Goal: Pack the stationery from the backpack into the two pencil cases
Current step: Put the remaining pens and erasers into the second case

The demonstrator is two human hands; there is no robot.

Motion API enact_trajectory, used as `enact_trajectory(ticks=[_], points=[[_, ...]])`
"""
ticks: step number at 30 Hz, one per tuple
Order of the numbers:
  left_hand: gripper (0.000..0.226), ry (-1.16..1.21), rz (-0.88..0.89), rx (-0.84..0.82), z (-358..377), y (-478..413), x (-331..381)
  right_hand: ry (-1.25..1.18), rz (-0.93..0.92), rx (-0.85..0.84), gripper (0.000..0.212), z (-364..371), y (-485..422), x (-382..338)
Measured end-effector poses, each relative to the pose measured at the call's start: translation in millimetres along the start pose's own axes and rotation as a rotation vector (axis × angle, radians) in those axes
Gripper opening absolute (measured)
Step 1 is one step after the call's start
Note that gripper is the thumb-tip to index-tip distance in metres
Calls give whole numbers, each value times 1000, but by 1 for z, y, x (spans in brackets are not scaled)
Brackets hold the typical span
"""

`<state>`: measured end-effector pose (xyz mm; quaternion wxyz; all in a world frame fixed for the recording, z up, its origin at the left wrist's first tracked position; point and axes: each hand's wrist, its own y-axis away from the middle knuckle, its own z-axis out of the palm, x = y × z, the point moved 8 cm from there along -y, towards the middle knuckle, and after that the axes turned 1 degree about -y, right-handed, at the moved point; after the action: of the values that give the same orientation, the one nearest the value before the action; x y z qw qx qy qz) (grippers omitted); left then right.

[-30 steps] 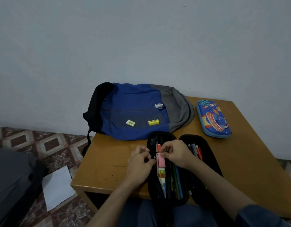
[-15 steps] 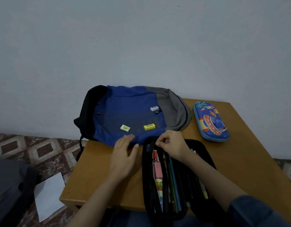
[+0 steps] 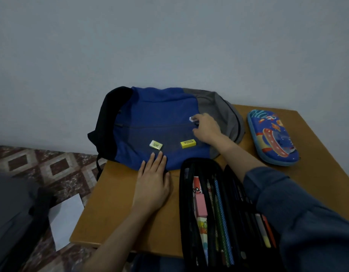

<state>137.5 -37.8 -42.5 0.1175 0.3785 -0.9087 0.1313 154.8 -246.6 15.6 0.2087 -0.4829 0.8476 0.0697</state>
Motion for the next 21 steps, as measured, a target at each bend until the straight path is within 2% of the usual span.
enact_trajectory(ticks=[4,8,11,16,21], points=[[65,9,-11,0,0,-1,-1,191,28,-131,61,19,-20,4],[64,22,-11,12,1,-1,-2,274,50,-169,54,27,-36,10],[71,32,-6,28,1,-1,-3,224,66,-65,37,25,-37,5],[74,44,-5,25,0,0,-1,46,84,93,28,10,-21,8],[54,59,-3,18,-4,1,0,-200,52,185,24,-18,20,7]])
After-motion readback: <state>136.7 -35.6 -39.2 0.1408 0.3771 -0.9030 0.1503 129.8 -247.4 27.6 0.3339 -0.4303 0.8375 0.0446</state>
